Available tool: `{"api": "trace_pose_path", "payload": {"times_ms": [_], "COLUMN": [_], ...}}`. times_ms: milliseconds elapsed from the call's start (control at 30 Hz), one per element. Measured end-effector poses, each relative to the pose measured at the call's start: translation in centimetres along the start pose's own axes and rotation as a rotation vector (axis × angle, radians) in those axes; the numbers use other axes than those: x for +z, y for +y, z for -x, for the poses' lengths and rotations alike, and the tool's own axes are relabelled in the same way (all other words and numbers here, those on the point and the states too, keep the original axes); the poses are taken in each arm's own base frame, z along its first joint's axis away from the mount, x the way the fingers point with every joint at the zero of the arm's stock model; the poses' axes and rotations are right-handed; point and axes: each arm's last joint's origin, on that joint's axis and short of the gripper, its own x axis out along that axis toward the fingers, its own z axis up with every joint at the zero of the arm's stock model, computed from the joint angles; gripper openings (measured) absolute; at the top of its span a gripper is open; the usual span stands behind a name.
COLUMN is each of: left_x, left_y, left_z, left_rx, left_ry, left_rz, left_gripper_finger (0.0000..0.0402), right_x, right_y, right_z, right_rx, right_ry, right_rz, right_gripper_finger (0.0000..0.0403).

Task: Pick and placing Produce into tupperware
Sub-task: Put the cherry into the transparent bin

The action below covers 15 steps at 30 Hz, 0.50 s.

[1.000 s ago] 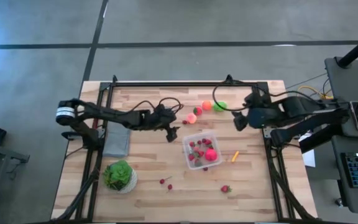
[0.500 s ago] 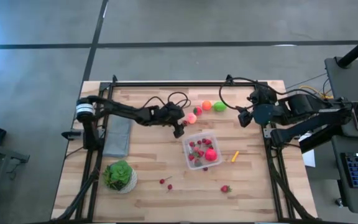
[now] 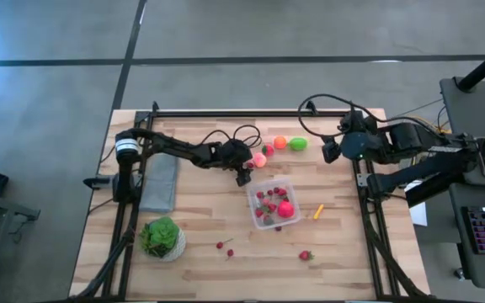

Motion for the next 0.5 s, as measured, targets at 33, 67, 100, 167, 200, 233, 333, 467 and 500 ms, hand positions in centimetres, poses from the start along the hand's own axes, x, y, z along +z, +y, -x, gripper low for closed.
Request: {"api": "trace_pose_path", "payload": {"times_ms": [33,67,100,167,200,233,333,467,500], "left_x": [-0.06,-0.11,-0.19,-0.28,-0.36,-0.36,-0.42,-0.51,-0.50], "left_y": [0.11,0.20,0.24,0.26,0.30,0.28,0.22,0.18,0.18], "left_z": [-0.03,-0.04,-0.05,-0.07,-0.08,-0.08,-0.11,-0.34,-0.34], "left_rx": [0.003,0.005,0.004,0.001,-0.003,-0.018,-0.060,-0.070,-0.070], "left_ry": [0.002,0.003,0.005,0.008,0.010,0.010,0.013,0.012,0.010], "left_rz": [-0.007,-0.022,-0.038,-0.059,-0.066,-0.069,-0.068,-0.068,-0.068], "left_gripper_finger": [0.0257,0.0257,0.0257,0.0257,0.0257,0.0255,0.0240,0.0206,0.0198], "right_x": [0.06,0.12,0.16,0.25,0.29,0.34,0.44,0.62,0.64], "right_y": [-0.05,-0.10,-0.13,-0.22,-0.22,-0.22,-0.21,-0.08,0.00], "right_z": [-0.08,-0.16,-0.22,-0.34,-0.43,-0.50,-0.73,-0.99,-1.06], "right_rx": [-0.006,-0.011,-0.016,-0.025,-0.030,-0.034,-0.043,-0.048,-0.047], "right_ry": [0.000,-0.001,-0.001,-0.001,-0.001,-0.002,-0.003,-0.009,-0.009], "right_rz": [-0.005,-0.009,-0.013,-0.020,-0.023,-0.027,-0.036,-0.050,-0.052], "right_gripper_finger": [0.0304,0.0304,0.0304,0.0301,0.0300,0.0298,0.0297,0.0299,0.0299]}}
